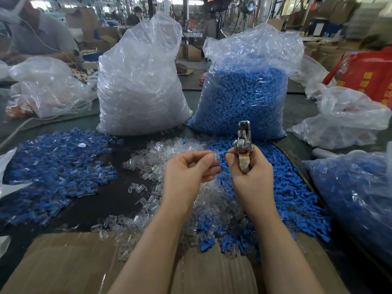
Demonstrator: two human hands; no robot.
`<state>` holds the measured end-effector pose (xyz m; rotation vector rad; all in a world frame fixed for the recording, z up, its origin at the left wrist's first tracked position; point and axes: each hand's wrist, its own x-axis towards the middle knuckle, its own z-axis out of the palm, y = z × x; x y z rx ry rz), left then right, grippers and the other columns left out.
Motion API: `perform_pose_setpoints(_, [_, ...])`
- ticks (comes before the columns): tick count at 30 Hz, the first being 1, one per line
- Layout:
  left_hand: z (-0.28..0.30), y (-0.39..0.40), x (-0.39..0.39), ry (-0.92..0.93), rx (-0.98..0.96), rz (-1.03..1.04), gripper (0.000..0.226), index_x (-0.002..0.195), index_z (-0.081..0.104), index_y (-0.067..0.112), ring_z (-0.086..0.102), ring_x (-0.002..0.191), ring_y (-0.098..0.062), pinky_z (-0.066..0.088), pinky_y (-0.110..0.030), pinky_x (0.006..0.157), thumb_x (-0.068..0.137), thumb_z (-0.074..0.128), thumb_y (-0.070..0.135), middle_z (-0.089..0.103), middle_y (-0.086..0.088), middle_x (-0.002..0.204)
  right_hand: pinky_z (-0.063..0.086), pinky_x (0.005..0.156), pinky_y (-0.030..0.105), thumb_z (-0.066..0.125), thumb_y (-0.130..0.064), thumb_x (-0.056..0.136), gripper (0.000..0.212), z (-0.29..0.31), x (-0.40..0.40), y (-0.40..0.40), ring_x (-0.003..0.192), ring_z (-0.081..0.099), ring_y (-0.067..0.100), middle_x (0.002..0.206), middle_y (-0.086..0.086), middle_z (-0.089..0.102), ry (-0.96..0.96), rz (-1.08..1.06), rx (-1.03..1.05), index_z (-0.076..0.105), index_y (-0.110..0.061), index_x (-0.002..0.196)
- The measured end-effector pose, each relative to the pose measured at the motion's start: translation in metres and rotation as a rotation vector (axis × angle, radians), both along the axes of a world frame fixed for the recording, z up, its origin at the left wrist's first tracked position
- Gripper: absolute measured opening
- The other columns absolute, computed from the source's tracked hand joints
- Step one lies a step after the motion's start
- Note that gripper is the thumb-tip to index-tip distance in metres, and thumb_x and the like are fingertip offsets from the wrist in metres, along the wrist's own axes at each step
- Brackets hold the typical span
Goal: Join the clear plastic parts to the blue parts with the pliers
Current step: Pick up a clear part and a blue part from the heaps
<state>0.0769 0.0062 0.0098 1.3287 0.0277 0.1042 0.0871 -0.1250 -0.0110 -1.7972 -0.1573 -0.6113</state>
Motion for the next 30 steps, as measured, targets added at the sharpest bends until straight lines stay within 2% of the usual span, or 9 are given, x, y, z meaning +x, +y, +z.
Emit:
perform_pose_setpoints(3, [-0.003,0.001,0.001,0.010,0.034,0.062,0.001,0.087,0.073,0.015,0.067,0.065,-0.005,0.052,-0.016,0.060,0.086,0.073,0.015,0.074,0.003,0.072,0.042,0.059,0.009,0.066,-0.018,0.093,0.011,0.001,-0.001,0.002,0.064,0.055,-0.001,0.072,-0.006,0.061,-0.006,0.008,-0.003,0.059,-0.021,0.086])
perform_pose_setpoints(5, [-0.004,0.000,0.001,0.020,0.036,0.086,0.000,0.085,0.074,0.017,0.065,0.065,-0.003,0.051,-0.016,0.061,0.085,0.074,0.017,0.072,0.007,0.071,0.042,0.059,0.009,0.066,-0.020,0.093,0.011,0.002,-0.002,0.003,0.065,0.056,0.000,0.079,-0.009,0.063,-0.004,0.020,0.000,0.059,-0.021,0.085])
perform_pose_setpoints(11, [0.000,-0.005,0.000,0.076,-0.178,0.081,0.004,0.090,0.072,0.007,0.073,0.072,-0.013,0.056,-0.019,0.062,0.088,0.069,0.006,0.076,-0.009,0.081,0.044,0.061,0.011,0.067,-0.022,0.092,0.010,0.002,-0.003,0.006,0.071,0.059,0.004,0.087,-0.013,0.064,-0.023,0.033,-0.022,0.059,-0.024,0.086])
perform_pose_setpoints(15, [0.005,-0.007,-0.003,0.090,-0.232,0.054,0.005,0.088,0.072,0.006,0.074,0.073,-0.015,0.057,-0.020,0.061,0.086,0.069,0.003,0.076,-0.012,0.082,0.042,0.058,0.012,0.066,-0.023,0.092,0.010,0.002,-0.003,0.008,0.068,0.058,0.003,0.079,-0.012,0.063,-0.034,0.005,-0.029,0.058,-0.025,0.086])
perform_pose_setpoints(18, [0.006,-0.010,-0.004,0.063,-0.200,0.058,0.005,0.088,0.073,0.005,0.074,0.076,-0.018,0.058,-0.021,0.064,0.086,0.070,0.002,0.076,-0.013,0.084,0.042,0.056,0.016,0.066,-0.025,0.093,0.010,0.001,-0.003,0.008,0.066,0.057,0.006,0.072,-0.009,0.061,-0.049,-0.041,-0.040,0.058,-0.020,0.088])
perform_pose_setpoints(23, [0.005,-0.014,-0.007,-0.062,-0.059,0.120,0.011,0.083,0.076,0.011,0.074,0.076,-0.017,0.057,-0.021,0.066,0.084,0.073,0.000,0.076,-0.007,0.078,0.048,0.058,0.038,0.063,-0.031,0.091,0.019,0.002,-0.004,0.011,0.064,0.056,0.011,0.071,-0.006,0.060,-0.047,-0.096,-0.072,0.058,-0.014,0.087])
perform_pose_setpoints(27, [0.003,-0.017,-0.007,-0.152,0.046,0.180,0.015,0.083,0.077,0.015,0.074,0.075,-0.015,0.056,-0.018,0.066,0.082,0.075,0.000,0.076,-0.002,0.077,0.047,0.059,0.036,0.065,-0.029,0.091,0.015,0.003,-0.004,0.014,0.067,0.057,0.010,0.070,-0.010,0.061,-0.032,-0.107,-0.029,0.059,-0.016,0.085])
perform_pose_setpoints(30, [0.000,-0.016,-0.006,-0.188,0.136,0.217,0.014,0.085,0.077,0.016,0.075,0.077,-0.013,0.059,-0.023,0.070,0.081,0.076,0.003,0.077,0.002,0.078,0.048,0.061,0.038,0.065,-0.025,0.092,0.012,0.002,-0.003,0.012,0.068,0.058,0.012,0.073,-0.008,0.063,0.022,-0.067,-0.023,0.059,-0.020,0.084])
